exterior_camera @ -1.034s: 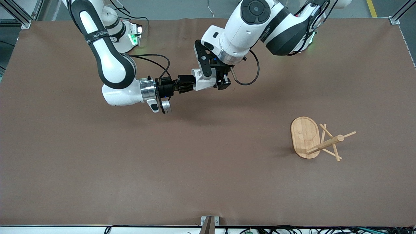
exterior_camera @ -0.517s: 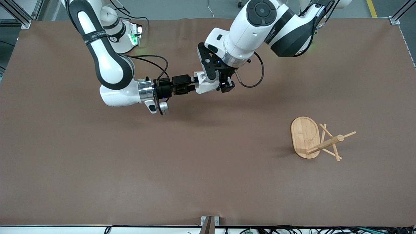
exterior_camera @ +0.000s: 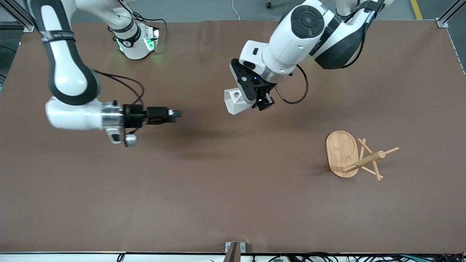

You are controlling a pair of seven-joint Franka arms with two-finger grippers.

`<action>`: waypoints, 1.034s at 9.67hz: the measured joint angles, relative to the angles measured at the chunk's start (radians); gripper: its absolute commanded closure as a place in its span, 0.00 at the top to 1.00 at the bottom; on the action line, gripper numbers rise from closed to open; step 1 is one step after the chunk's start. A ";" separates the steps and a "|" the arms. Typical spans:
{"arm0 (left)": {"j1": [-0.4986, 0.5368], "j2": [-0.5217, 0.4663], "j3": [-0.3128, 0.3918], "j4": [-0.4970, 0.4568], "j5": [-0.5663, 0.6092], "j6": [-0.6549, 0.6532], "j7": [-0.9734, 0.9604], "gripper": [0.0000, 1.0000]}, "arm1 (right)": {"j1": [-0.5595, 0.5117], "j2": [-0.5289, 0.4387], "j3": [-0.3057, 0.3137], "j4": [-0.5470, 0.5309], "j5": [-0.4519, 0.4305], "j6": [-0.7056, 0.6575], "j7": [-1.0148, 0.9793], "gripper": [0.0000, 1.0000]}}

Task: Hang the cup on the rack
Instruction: 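Carry the cup to the rack with the left gripper while the right gripper withdraws, then lower the cup's handle hole onto a rack peg with the left gripper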

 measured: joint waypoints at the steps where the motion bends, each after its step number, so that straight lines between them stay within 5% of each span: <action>1: 0.030 -0.001 0.001 0.001 0.000 -0.008 -0.055 0.02 | -0.052 -0.034 -0.002 0.007 -0.146 0.002 0.049 1.00; 6: 0.182 -0.042 0.007 0.049 0.045 -0.130 -0.424 0.02 | -0.193 -0.124 -0.009 0.055 -0.805 0.016 0.168 1.00; 8: 0.217 -0.049 0.017 0.056 0.119 -0.150 -0.515 0.02 | -0.193 -0.192 -0.009 0.076 -0.977 -0.036 0.224 1.00; 10: 0.263 -0.048 0.021 0.056 0.169 -0.165 -0.531 0.02 | -0.209 -0.247 -0.032 0.183 -1.036 -0.138 0.238 1.00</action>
